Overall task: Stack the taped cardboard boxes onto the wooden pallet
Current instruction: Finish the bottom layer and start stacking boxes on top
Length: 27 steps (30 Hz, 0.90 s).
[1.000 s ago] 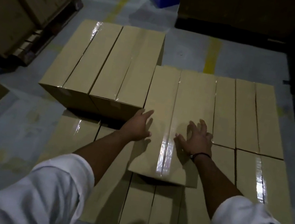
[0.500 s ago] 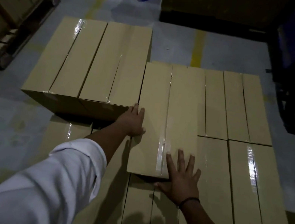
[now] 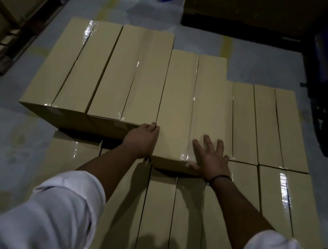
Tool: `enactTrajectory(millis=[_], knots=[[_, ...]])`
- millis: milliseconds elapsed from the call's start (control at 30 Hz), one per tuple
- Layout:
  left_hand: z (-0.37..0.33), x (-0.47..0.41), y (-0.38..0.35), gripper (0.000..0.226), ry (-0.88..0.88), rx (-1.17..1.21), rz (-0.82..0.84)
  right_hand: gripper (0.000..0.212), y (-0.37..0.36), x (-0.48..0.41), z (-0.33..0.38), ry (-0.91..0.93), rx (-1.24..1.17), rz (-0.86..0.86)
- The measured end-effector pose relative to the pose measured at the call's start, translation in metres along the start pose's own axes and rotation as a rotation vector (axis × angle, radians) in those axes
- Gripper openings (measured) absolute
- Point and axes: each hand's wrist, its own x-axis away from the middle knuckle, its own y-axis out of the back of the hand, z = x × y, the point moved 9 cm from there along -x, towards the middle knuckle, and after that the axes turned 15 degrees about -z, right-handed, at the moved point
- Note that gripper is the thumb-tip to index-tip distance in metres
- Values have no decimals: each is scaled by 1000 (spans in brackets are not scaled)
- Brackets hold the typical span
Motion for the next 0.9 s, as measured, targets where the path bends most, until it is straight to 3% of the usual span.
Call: enactTrajectory(millis=[167, 433, 900], knots=[[5, -12, 18, 63, 61, -32, -120, 88, 11, -47, -5, -13, -16, -13], [15, -29, 29, 13, 88, -61, -152, 89, 22, -85, -6, -4, -46, -43], [12, -32, 39, 21, 134, -37, -244, 88, 19, -96, -11, 5, -40, -66]])
